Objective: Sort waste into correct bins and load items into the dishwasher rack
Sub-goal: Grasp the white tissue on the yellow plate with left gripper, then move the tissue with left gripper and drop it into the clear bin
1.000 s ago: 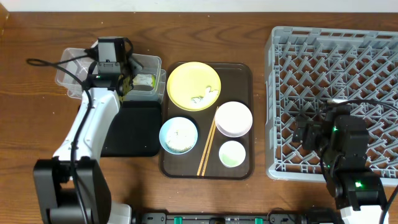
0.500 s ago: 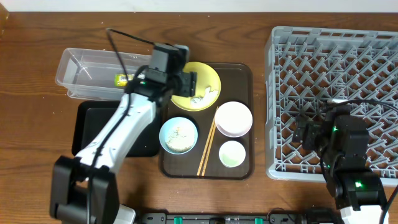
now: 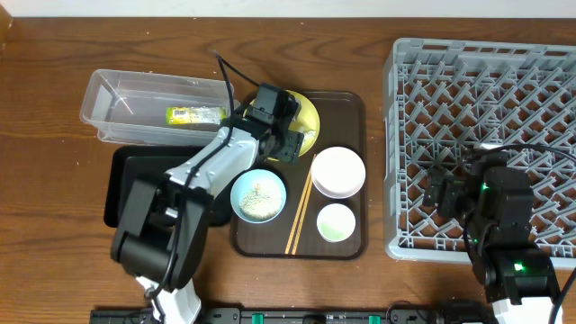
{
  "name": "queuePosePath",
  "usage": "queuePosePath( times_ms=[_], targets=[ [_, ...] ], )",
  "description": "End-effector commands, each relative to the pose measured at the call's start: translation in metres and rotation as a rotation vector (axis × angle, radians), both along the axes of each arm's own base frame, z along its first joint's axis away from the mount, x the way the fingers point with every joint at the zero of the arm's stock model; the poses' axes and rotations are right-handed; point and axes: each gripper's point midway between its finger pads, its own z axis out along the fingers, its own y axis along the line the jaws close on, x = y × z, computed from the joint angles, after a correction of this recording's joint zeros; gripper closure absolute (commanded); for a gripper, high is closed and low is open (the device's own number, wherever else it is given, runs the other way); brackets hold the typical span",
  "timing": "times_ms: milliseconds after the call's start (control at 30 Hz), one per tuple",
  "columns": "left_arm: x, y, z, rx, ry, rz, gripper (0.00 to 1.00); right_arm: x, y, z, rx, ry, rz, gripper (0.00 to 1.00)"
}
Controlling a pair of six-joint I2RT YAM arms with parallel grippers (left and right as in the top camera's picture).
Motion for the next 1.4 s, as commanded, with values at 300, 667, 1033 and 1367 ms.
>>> queuePosePath(
  times_ms=[300, 667, 1033, 1367],
  targets=[
    [0.01, 0.014, 0.003, 0.083, -0.052, 0.022, 0.87, 0.002, 0.0, 0.01, -0.012, -0.02, 0.0, 0.01],
    [0.034, 0.05, 0.111, 0.028, -0.3, 0.216, 0.94, 0.002, 0.0, 0.01, -0.012, -0.02, 0.0, 0.01],
    [0.049, 0.197, 0.13, -0.086, -0.291, 0.919, 0.91, 0.002, 0.0, 0.009, -0.012, -0.019, 0.0, 0.01],
    [0.048, 0.246, 0.125, -0.059, -0.292, 1.02, 0.47, 0.002, 0.0, 0.01, -0.012, -0.02, 0.0, 0.01]
  ],
)
